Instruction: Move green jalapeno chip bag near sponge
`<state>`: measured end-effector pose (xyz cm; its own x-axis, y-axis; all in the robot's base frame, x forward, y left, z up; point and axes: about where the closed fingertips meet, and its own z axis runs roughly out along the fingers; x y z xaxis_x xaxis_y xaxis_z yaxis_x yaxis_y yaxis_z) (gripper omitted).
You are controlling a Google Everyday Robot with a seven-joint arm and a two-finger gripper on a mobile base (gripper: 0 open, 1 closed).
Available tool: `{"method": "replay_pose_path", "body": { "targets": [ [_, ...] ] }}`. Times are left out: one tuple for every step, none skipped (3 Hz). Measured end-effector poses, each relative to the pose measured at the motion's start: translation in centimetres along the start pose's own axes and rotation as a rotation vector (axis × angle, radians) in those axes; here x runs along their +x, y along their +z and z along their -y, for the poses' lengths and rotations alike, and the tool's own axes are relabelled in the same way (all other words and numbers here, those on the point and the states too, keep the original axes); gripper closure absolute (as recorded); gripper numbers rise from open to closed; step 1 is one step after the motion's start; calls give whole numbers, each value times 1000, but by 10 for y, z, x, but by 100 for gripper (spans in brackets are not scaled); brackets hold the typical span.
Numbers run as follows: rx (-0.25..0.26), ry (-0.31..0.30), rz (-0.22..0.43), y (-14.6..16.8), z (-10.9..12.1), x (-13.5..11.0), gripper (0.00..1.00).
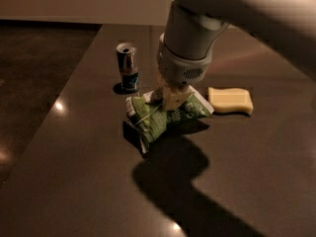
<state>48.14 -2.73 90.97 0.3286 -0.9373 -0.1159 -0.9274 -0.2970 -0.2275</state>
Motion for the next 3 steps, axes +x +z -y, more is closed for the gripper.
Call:
{"method": "replay_pose_path", "body": {
  "targets": [
    [0, 20, -33, 3, 11, 13, 100],
    [-7, 43, -74, 5, 20, 27, 85],
    [-13, 59, -97, 6, 18, 37, 62]
  ]
}}
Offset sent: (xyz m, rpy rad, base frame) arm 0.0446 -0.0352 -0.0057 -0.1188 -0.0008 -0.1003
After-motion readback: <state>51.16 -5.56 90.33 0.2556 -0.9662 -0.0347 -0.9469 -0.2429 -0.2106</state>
